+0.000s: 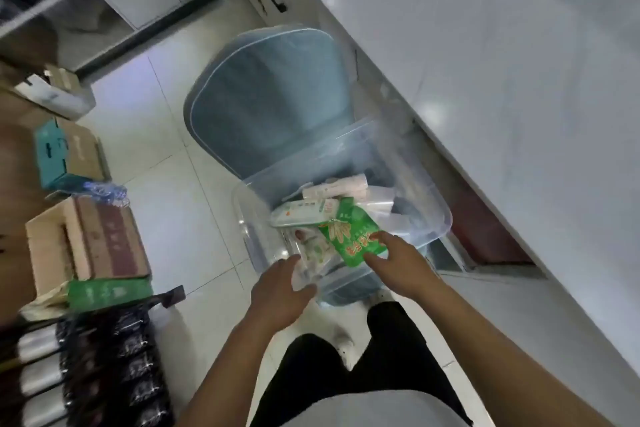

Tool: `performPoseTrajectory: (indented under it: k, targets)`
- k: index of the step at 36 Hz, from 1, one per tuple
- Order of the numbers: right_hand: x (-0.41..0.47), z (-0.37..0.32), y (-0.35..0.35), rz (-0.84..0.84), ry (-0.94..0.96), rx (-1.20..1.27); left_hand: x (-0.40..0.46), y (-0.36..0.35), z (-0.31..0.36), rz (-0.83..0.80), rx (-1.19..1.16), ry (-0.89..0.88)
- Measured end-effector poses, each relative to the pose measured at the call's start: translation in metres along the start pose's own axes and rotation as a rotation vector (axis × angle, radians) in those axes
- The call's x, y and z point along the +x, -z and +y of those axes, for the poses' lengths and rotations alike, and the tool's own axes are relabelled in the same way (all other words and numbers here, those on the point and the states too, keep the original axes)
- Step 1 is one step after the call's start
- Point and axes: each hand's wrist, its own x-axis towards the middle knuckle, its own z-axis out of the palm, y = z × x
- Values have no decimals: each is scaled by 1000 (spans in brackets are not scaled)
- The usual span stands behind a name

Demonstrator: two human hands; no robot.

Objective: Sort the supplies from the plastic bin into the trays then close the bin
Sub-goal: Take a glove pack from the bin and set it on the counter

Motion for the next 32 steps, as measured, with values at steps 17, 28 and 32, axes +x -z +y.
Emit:
performPoseTrajectory:
  k: [17,28,32]
  targets:
    - [36,83,-55,-70,148,-483,226,-44,-43,-26,281,88]
    - [28,104,-81,82,200,-388,278,-45,-55,88,652,-240]
    - [30,109,-85,103,190,-338,279,-42,-58,63,720,-317]
